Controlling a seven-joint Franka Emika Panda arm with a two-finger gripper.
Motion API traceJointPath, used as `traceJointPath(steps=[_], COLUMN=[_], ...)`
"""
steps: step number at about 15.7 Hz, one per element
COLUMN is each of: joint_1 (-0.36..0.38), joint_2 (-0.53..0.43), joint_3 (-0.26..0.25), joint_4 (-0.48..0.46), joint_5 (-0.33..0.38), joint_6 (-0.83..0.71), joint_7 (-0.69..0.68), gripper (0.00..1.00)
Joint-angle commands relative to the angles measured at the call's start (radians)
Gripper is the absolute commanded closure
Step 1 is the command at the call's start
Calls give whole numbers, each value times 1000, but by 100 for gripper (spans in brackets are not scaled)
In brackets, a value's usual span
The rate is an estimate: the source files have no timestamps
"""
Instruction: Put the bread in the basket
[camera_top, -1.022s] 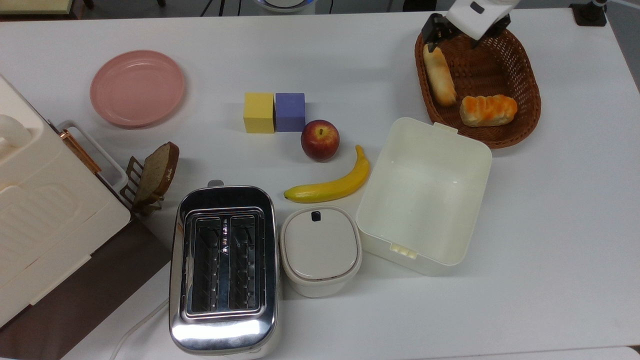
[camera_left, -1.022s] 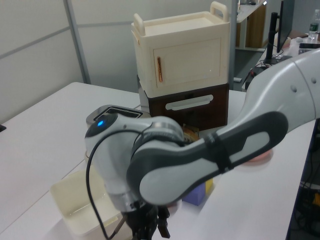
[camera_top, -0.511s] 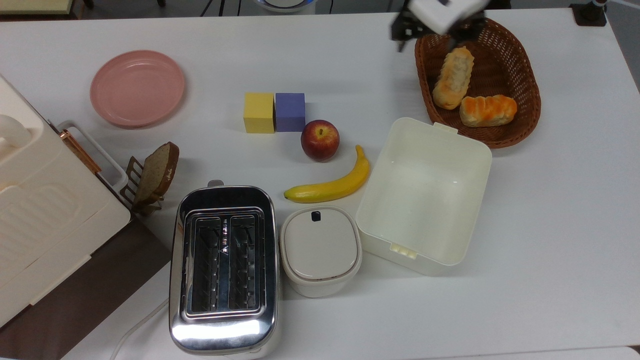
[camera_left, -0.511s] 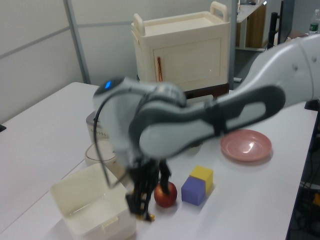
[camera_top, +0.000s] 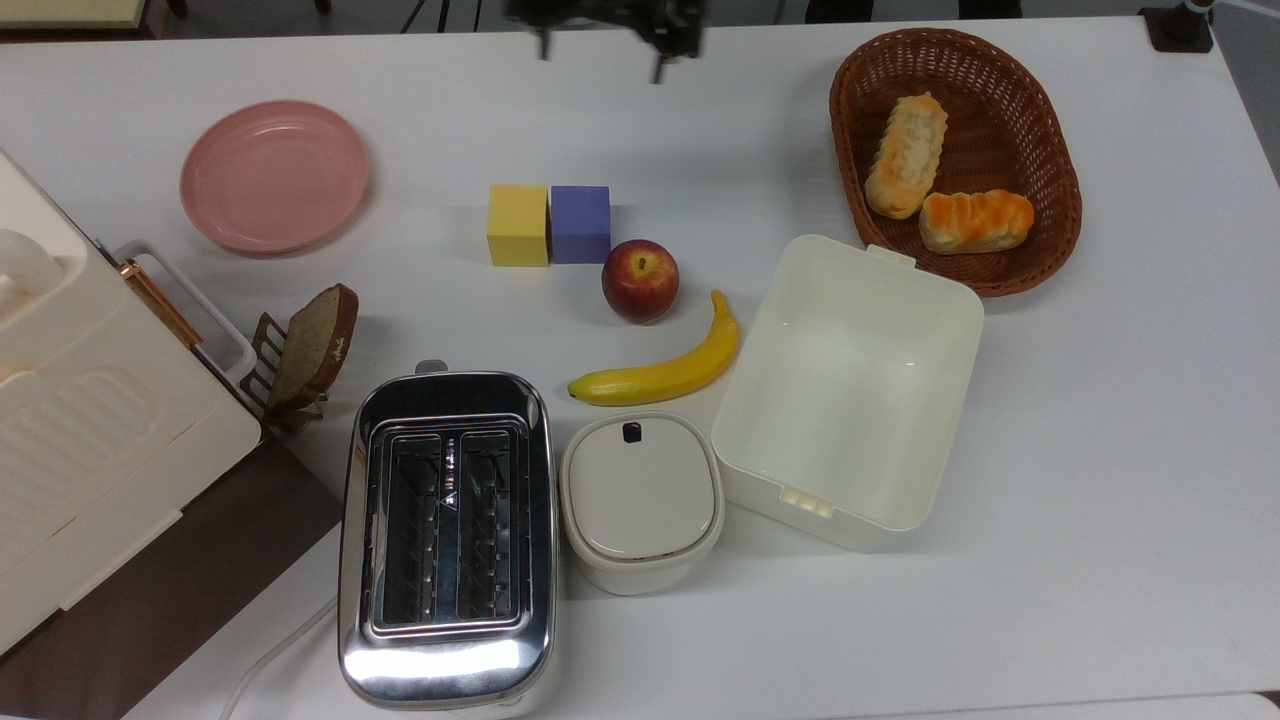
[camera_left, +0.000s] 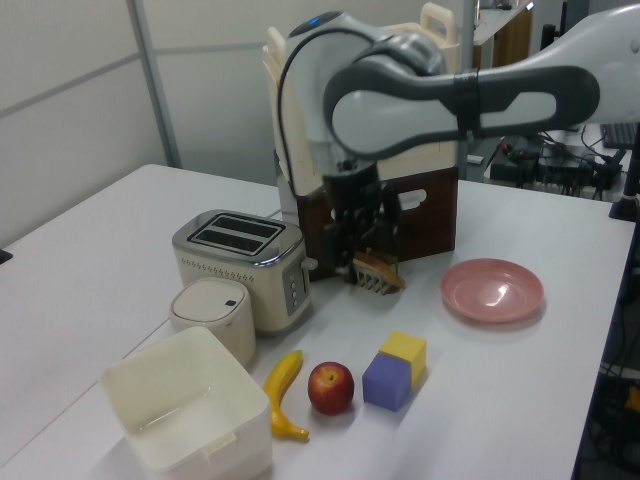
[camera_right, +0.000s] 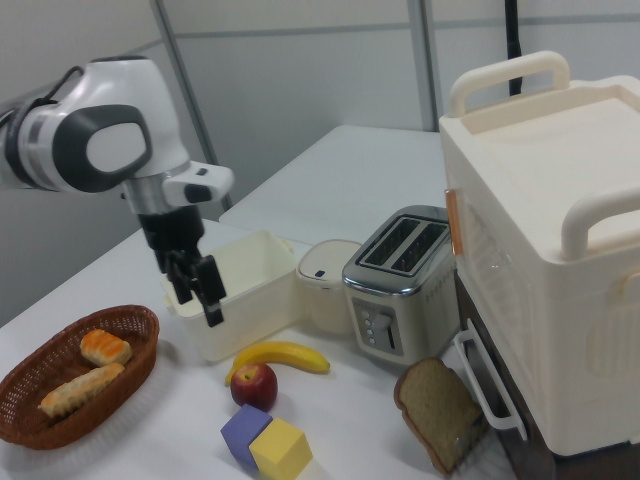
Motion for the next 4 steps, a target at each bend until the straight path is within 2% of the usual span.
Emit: traceJointPath(steps=[1,4], joint_1=[-75,-72], joint_2=[-24,-24], joint_3=[8,-43], joint_4=[-17,-19], joint_5=[2,2], joint_6=[-3,-5], joint_7=[-67,-90], gripper=[0,0])
